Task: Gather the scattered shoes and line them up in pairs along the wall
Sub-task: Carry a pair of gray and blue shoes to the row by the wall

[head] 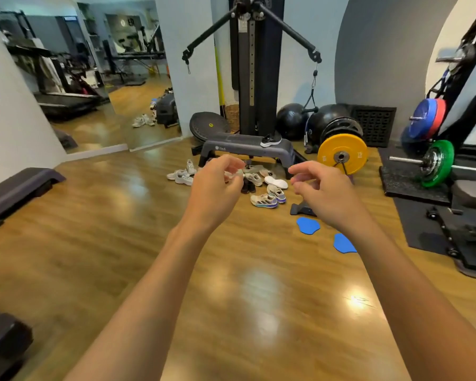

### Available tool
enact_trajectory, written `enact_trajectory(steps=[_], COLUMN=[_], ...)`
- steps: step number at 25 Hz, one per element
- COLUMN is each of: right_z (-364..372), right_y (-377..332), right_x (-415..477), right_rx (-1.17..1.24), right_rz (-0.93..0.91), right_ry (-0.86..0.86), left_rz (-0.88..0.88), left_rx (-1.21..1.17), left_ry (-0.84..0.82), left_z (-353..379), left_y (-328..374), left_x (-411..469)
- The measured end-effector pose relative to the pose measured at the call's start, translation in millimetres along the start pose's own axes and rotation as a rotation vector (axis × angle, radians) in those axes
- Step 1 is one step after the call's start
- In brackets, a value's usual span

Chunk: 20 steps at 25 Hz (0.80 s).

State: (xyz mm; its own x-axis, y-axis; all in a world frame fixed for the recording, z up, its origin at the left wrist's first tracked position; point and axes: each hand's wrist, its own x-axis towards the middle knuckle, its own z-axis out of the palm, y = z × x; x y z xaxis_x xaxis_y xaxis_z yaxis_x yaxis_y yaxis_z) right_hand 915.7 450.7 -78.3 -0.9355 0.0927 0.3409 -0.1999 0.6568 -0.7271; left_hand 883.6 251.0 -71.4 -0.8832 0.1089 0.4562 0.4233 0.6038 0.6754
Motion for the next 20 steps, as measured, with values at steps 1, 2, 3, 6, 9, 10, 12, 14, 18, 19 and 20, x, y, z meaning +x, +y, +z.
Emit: enact_trajectory(steps=[1, 2, 3, 6, 9, 10, 12, 14, 18, 19, 20], right_z=[7.0, 14.3, 21.1, 29.6, 24.0, 20.3, 14.6, 15.5, 31.9, 36.6, 40.4], right_y=[12.7, 26.0, 39.5, 80.0, 116.9, 131.7, 165.4, 203.9, 278.8, 299.0, 317.5], right_x=[28.0, 55.4, 80.1, 154.4, 217.2, 241.4, 288.4, 338.3, 432.1, 462.6, 491.4], right_rx=[-0.005, -0.019, -0.039, -0.090, -0.126, -0.133, -0.119, -0.098, -0.046, -0.027, -0.015], right_rz=[-0.005, -0.004, 0.004, 0.043, 0.106, 0.121, 0.162, 0.191, 0.189, 0.192, 0.202], right_ry=[-0.017, -0.029, -0.033, -0.010, -0.018, -0.012, 0.012, 0.029, -0.021, -0.048, -0.081], left_rz=[-0.006, -0.011, -0.011, 0.027, 0.040, 0.038, 0.008, -0.024, -0.097, -0.125, -0.156], left_rx=[-0.006, -0.011, -0.013, 0.001, 0.007, 0.006, -0.012, -0.026, -0.012, 0.002, 0.017], left_ry=[0.003, 0.002, -0.008, -0.067, -0.115, -0.126, -0.157, -0.179, -0.183, -0.181, -0.182], left_z=[15.6, 33.1, 51.7, 108.3, 158.3, 176.7, 216.1, 255.9, 327.3, 347.4, 365.7], left_y=[-11.4, -23.3, -34.6, -61.9, -81.8, -88.8, -102.7, -118.3, -155.3, -164.7, -172.5], left_x=[26.9, 54.3, 80.6, 163.1, 239.8, 267.2, 315.4, 360.3, 436.7, 461.1, 484.1])
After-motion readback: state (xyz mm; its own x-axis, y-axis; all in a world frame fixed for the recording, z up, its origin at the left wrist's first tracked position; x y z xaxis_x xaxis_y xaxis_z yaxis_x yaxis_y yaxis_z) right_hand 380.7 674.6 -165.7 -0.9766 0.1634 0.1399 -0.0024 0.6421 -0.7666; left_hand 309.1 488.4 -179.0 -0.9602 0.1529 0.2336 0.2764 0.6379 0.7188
